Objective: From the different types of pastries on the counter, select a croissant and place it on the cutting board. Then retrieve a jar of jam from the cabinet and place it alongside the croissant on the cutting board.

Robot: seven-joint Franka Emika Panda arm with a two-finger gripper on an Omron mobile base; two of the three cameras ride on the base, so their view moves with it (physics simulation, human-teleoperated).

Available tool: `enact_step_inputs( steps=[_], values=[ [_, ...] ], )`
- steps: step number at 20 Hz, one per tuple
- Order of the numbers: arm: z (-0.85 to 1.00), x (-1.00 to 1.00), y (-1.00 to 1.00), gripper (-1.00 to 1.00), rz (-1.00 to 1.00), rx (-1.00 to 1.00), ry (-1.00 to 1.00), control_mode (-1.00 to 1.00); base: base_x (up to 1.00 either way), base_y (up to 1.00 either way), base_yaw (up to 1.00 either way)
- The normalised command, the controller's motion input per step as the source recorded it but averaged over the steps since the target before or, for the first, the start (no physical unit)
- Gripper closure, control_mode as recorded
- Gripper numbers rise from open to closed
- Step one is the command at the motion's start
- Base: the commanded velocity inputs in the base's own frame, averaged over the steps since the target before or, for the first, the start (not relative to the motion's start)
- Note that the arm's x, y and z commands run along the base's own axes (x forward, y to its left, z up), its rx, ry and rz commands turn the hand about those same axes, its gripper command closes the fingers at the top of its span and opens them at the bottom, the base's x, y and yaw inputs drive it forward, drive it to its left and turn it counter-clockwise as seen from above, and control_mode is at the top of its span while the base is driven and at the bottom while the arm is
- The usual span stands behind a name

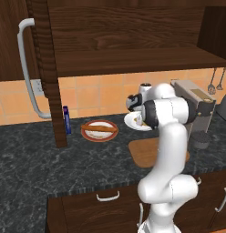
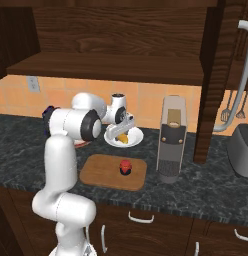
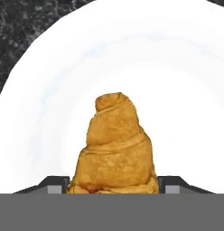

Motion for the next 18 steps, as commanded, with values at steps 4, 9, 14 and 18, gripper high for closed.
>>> enact_step_inputs(
  steps=[4, 9, 14, 18],
  values=[
    [0.0, -0.56, 0.25, 1.0, 0.04, 0.0, -0.14, -1.0, 0.0, 0.0, 0.0],
    [0.0, -0.73, 0.26, 1.0, 0.06, 0.0, -0.16, -1.0, 0.0, 0.0, 0.0],
    [0.07, -0.54, 0.3, 1.0, 0.12, -0.05, -0.11, -1.0, 0.0, 0.0, 0.0],
    [0.22, -0.25, 0.27, 1.0, 0.13, -0.1, -0.02, -1.0, 0.0, 0.0, 0.0]
  ],
)
